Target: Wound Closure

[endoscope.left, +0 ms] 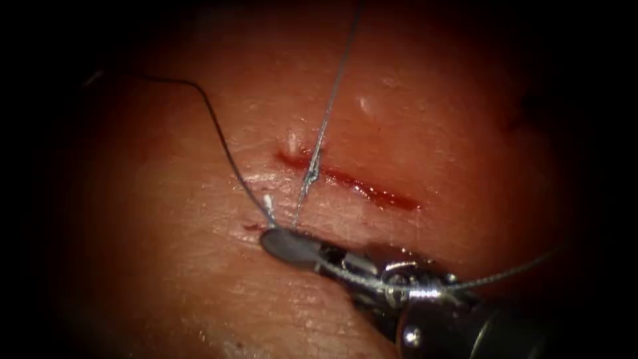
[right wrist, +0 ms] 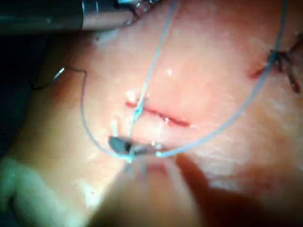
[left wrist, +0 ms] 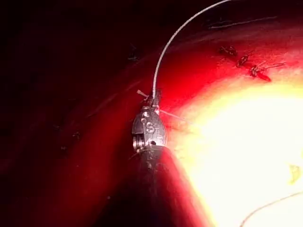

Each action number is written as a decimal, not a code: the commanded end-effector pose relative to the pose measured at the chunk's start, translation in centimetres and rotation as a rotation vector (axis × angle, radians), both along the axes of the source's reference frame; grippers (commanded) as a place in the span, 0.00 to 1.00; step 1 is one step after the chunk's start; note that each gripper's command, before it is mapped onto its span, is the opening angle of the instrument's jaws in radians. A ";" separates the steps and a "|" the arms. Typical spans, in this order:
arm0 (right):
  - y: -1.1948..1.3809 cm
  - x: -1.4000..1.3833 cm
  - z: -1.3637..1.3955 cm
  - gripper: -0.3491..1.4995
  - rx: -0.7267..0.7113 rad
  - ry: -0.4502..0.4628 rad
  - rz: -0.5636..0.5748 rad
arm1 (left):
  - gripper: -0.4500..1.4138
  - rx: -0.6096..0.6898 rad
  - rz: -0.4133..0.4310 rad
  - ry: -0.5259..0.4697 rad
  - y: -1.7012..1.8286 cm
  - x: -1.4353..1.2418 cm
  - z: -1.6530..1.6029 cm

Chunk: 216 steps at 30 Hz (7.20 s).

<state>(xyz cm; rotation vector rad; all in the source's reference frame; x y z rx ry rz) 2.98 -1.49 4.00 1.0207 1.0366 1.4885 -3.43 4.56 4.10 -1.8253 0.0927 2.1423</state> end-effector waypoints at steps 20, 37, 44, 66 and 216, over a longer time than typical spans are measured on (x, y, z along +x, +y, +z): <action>0.06 0.12 -0.05 0.86 -0.465 -0.043 -0.050 | 0.00 0.014 0.043 -0.029 -0.06 -0.05 -0.39; 0.38 -0.42 -0.58 0.89 -0.685 -0.146 -0.164 | 0.00 0.064 0.100 -0.123 -0.33 0.00 -1.56; 0.81 -0.73 -0.54 0.86 -0.785 -0.307 -0.232 | 0.00 0.053 0.100 -0.155 -0.38 0.11 -2.13; 1.39 -0.12 -0.19 0.87 -0.827 -0.368 -0.142 | 0.00 0.063 0.111 -0.171 -0.67 0.17 -2.64; 0.73 -1.14 -0.90 0.82 -0.870 -0.328 -0.053 | 0.55 0.193 0.802 0.398 -3.19 0.28 -2.28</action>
